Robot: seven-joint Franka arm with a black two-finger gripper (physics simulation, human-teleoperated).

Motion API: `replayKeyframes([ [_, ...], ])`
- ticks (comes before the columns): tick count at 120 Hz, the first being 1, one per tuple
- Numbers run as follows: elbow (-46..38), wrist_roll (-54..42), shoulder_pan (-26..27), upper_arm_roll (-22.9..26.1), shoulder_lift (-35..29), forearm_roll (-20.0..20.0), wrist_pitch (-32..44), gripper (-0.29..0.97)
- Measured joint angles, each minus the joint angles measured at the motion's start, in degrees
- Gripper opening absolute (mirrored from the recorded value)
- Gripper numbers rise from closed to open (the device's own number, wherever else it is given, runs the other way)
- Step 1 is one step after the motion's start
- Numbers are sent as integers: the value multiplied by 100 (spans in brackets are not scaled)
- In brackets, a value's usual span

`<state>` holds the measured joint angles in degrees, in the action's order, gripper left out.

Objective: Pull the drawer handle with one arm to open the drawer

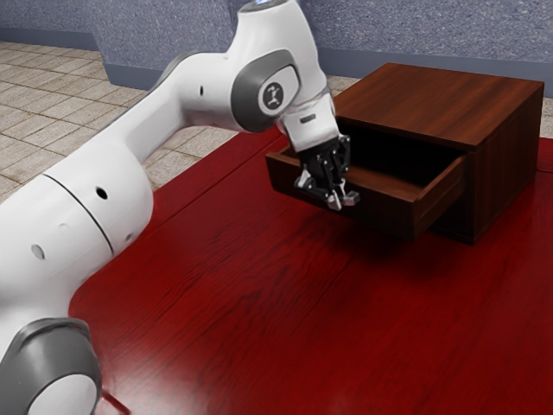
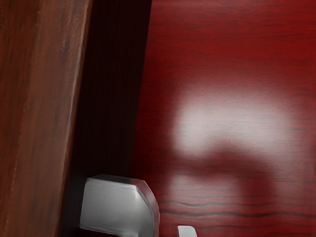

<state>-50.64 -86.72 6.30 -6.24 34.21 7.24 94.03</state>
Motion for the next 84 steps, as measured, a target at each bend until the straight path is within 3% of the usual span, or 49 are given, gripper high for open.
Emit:
replayKeyframes([
  [33,-601,81,54,-20,-366,-2,236,8],
  [43,-588,95,81,-34,-460,-6,243,6],
  [70,-433,136,283,104,-994,-1,273,42],
  [84,-1064,197,242,118,-1928,-28,199,53],
])
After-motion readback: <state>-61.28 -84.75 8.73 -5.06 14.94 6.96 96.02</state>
